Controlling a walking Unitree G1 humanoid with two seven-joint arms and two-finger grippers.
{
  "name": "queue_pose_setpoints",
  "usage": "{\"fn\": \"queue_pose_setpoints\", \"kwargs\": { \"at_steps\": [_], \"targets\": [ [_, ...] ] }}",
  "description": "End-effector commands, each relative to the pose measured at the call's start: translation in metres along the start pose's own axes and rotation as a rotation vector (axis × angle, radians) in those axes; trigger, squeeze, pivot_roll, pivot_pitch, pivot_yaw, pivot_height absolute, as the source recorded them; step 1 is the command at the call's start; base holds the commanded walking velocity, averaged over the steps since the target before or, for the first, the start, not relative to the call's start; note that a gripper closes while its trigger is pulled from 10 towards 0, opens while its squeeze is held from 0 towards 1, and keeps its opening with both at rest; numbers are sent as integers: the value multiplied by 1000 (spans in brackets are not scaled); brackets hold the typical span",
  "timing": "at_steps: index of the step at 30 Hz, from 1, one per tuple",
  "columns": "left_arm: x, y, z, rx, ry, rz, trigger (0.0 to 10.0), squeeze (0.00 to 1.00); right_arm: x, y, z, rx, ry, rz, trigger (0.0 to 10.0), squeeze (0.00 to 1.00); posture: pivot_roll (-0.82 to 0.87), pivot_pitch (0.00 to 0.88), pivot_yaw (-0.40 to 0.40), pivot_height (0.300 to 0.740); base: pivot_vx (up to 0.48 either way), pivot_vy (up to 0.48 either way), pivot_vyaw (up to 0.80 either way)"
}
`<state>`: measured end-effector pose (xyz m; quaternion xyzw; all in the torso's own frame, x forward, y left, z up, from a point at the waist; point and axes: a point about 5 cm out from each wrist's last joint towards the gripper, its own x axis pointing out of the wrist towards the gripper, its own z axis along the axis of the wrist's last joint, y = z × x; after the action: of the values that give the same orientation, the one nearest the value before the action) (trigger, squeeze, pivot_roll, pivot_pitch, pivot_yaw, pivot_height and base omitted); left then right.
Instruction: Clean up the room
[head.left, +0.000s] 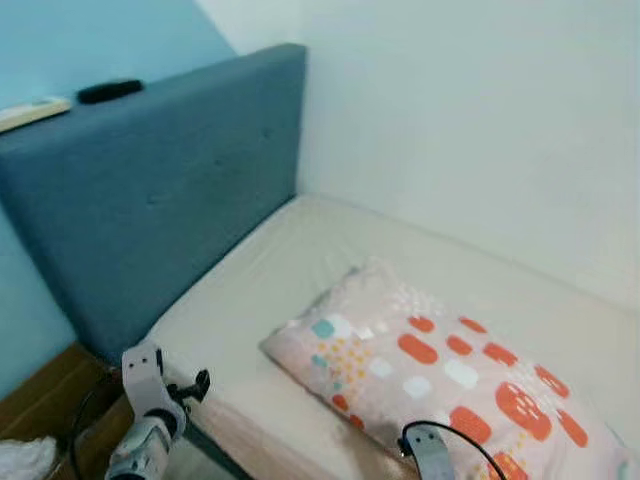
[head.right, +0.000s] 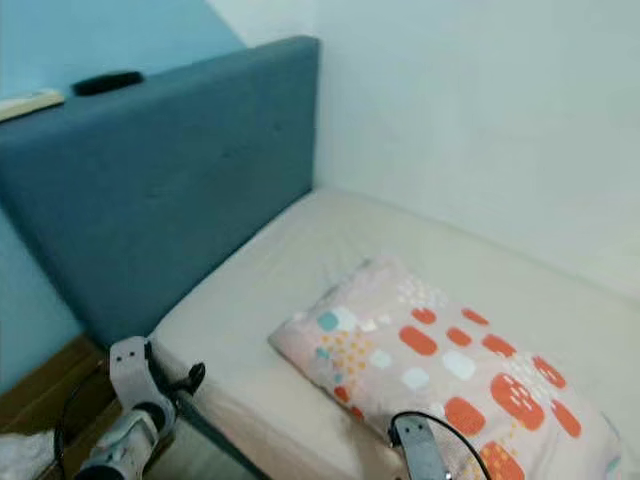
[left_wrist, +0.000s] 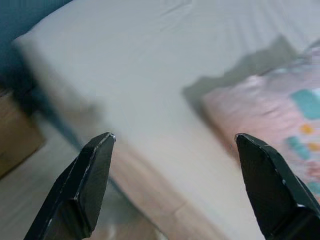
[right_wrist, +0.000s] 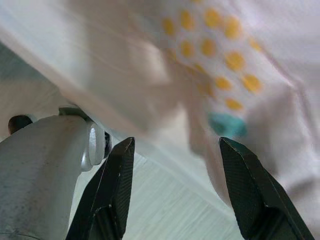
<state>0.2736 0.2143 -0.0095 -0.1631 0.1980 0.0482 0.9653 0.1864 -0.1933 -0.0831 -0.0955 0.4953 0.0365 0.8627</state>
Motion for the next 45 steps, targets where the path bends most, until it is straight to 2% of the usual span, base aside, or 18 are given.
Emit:
{"fn": "queue_pose_setpoints", "kwargs": {
  "at_steps": [1,6,9,10,13,14,15,17,19,22,23,26,27,29,30,38,45],
  "targets": [
    [2,-4,4,23,-13,-14,10000,0,0,-2,-1,14,-2,2,10000,0,17,3,-66,732,0,0,-775],
    [5,-7,10,21,-36,-26,10000,0,1,1,12,36,-54,38,10000,0,17,6,-65,732,0,0,-775],
    [7,-10,17,-17,-70,-37,10000,0,0,6,52,72,-205,113,10000,0,15,11,-64,732,0,0,-775],
    [7,-10,17,-17,-70,-37,10000,0,0,6,52,72,-205,113,10000,0,15,11,-64,732,0,0,-775],
    [10,-15,24,-24,-99,-63,10000,0,-5,10,95,192,-369,219,10000,0,16,12,-65,732,0,0,-775],
    [11,-18,25,-18,-104,-74,10000,0,-8,11,111,258,-429,263,10000,0,12,13,-65,732,0,0,-775],
    [12,-20,26,-13,-107,-81,10000,0,-10,11,120,301,-466,290,10000,0,12,13,-65,732,0,0,-775],
    [13,-22,27,-5,-110,-91,10000,0,-13,11,132,328,-511,304,10000,0,9,14,-64,732,0,0,-775],
    [13,-23,27,3,-109,-95,10000,0,-14,10,135,318,-516,287,10000,0,7,13,-65,732,0,0,-775],
    [13,-25,23,70,-78,-89,10000,0,-13,6,138,276,-500,209,10000,0,5,11,-66,732,0,0,-775],
    [13,-25,23,70,-78,-89,10000,0,-13,6,138,276,-500,209,10000,0,5,11,-66,732,0,0,-775],
    [9,-16,11,184,-11,-14,10000,0,-10,4,129,235,-458,157,10000,0,7,9,-70,732,0,0,-775],
    [9,-16,11,184,-11,-14,10000,0,-10,4,129,235,-458,157,10000,0,7,9,-70,732,0,0,-775],
    [4,-7,2,237,31,30,10000,0,-10,3,127,228,-452,150,10000,0,5,9,-70,732,0,0,-775],
    [4,-7,2,237,31,30,10000,0,-10,3,127,228,-452,150,10000,0,5,9,-70,732,0,0,-775],
    [-11,22,-13,219,88,174,10000,0,-10,2,125,227,-452,145,10000,0,10,15,-75,732,0,0,-775],
    [-13,29,-12,232,79,226,10000,0,-10,5,127,212,-452,144,10000,0,16,18,-78,732,0,0,-775]
  ]
}}
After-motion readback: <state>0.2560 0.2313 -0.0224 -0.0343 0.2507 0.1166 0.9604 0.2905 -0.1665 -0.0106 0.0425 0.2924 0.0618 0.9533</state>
